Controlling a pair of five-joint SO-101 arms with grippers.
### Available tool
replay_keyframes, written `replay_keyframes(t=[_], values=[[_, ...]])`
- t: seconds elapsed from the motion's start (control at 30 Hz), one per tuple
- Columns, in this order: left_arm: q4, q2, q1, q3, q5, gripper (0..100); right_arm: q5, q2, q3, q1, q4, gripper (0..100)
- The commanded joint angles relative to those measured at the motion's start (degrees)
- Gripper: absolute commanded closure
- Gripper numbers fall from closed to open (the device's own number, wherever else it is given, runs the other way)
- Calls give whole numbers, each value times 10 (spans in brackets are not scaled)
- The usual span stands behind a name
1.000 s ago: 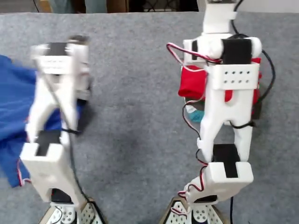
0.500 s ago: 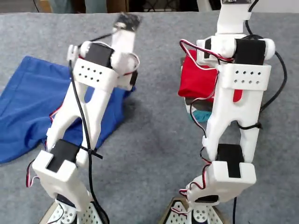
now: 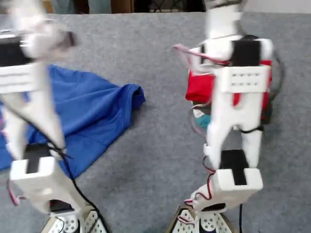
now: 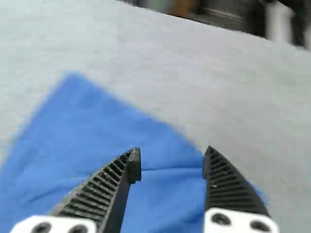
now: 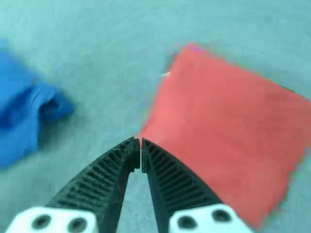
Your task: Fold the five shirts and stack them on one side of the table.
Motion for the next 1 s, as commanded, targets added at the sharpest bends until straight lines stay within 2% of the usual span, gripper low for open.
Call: replay_keyframes(t=[0.0,0.13,0.27,0.37,0.47,0.6,0.87,0.97], values=[[5,-37,-172,5,-28,813,65,-33,65,-115,5,983],[5,-80,-295,104,-64,819,107,-40,175,-270,0,983],[3,-113,-404,226,-98,819,113,-40,286,-391,-86,972],[2,-105,-478,305,-122,819,109,-31,376,-442,-181,871],[0,-91,-529,367,-138,819,107,0,431,-462,-265,802],[-62,-62,-568,438,-162,819,76,80,431,-462,-334,800],[-158,-43,-601,457,-178,819,69,241,313,-444,-351,803],[-168,-45,-599,457,-178,819,69,278,265,-408,-338,887]])
